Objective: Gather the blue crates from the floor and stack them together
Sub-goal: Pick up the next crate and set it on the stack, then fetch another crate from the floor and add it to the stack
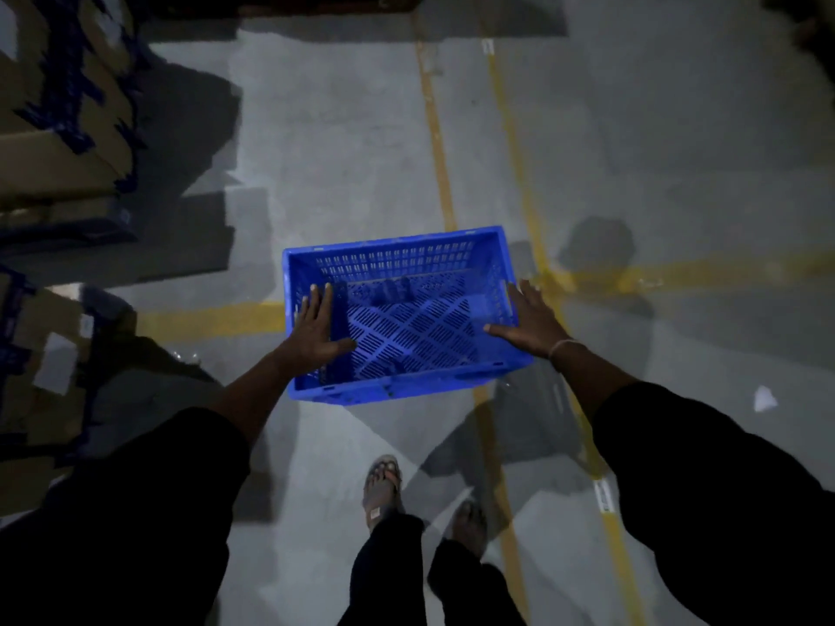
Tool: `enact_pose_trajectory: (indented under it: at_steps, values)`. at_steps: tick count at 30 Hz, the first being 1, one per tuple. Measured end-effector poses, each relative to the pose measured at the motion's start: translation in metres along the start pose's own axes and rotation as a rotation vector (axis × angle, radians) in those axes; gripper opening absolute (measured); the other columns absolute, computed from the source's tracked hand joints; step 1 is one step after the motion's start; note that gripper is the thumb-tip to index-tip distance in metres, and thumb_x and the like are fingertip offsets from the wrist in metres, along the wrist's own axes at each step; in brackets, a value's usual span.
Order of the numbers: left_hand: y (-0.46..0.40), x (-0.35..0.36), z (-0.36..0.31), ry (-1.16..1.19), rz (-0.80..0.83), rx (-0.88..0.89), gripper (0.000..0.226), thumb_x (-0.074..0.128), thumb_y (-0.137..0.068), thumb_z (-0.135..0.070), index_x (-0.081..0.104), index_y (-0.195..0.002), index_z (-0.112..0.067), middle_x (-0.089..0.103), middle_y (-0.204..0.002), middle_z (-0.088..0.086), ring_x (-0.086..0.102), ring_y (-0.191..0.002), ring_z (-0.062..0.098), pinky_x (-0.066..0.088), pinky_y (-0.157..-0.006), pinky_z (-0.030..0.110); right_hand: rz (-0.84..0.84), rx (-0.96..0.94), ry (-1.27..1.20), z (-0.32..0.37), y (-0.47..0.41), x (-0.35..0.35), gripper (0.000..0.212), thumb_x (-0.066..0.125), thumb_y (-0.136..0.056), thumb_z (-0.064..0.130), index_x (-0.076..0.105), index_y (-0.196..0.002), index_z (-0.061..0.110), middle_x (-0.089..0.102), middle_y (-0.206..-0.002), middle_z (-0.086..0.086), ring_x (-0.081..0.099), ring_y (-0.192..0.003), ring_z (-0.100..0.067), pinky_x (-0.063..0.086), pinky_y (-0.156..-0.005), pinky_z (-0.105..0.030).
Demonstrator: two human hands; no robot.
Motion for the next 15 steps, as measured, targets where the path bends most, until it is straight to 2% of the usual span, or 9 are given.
enact_pose_trajectory:
  at_steps: [2,3,5,7,12,15]
  values:
    - [0.022,-0.011,-0.035,0.025,0.040,0.085,0.117,0.067,-0.085,-0.065,-0.018,-0.158,-0.035,-0.030,-0.165,-0.002,-0.016,-0.154,0.026,0.012,-0.123,0.061,-0.044,0.017,-0.086,0.004,0.042,-0.012,0.107,0.069,-0.079,0.064,0.008,-0.159,0.027,-0.004,-0.167,-0.002,-0.006,-0.153,-0.026,0.010,-0.123,-0.051]
    - [0.033,-0.015,-0.052,0.011,0.065,0.132,0.116,0.068,-0.086,-0.060,-0.019,-0.158,-0.034,-0.030,-0.164,-0.003,-0.014,-0.153,0.019,0.015,-0.123,0.057,-0.068,0.039,-0.124,0.005,0.063,-0.017,0.106,0.069,-0.080,0.063,0.009,-0.159,0.026,-0.004,-0.167,-0.002,-0.005,-0.153,-0.026,0.011,-0.123,-0.049]
    - [0.053,-0.022,-0.089,-0.018,0.111,0.223,0.121,0.065,-0.083,-0.070,-0.018,-0.159,-0.029,-0.029,-0.165,-0.001,-0.012,-0.147,0.007,0.017,-0.122,0.041,-0.121,0.091,-0.206,0.001,0.108,-0.023,0.105,0.069,-0.081,0.061,0.010,-0.159,0.024,-0.004,-0.167,-0.001,-0.004,-0.153,-0.024,0.013,-0.123,-0.047]
    - [0.068,-0.025,-0.122,-0.020,0.130,0.303,0.130,0.056,-0.072,-0.086,-0.016,-0.160,-0.025,-0.026,-0.167,-0.001,-0.019,-0.150,0.008,0.013,-0.119,0.034,-0.187,0.110,-0.267,-0.004,0.149,-0.025,0.104,0.067,-0.082,0.062,0.009,-0.159,0.024,-0.003,-0.167,-0.001,0.000,-0.154,-0.022,0.016,-0.122,-0.045]
    - [0.087,0.010,-0.176,-0.074,0.246,0.434,0.125,0.050,-0.073,-0.090,-0.012,-0.161,-0.028,-0.017,-0.169,-0.006,-0.015,-0.155,0.012,0.014,-0.124,0.049,-0.394,0.184,-0.447,-0.036,0.237,-0.011,0.102,0.066,-0.085,0.058,0.004,-0.159,0.025,0.002,-0.166,-0.003,0.009,-0.153,-0.020,0.023,-0.121,-0.047]
    - [0.105,0.046,-0.205,-0.108,0.296,0.532,0.115,0.055,-0.081,-0.081,-0.009,-0.162,-0.029,-0.014,-0.169,-0.009,-0.014,-0.155,0.011,0.016,-0.125,0.051,-0.484,0.272,-0.543,-0.059,0.291,0.010,0.100,0.065,-0.086,0.058,0.003,-0.159,0.028,0.008,-0.165,-0.004,0.015,-0.152,-0.024,0.024,-0.119,-0.052]
Point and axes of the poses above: each hand's wrist, its own y-axis away from the middle knuckle, its own x-axis out of the palm, z = x × y, the point moved 5 cm from there along -y, towards the middle knuckle
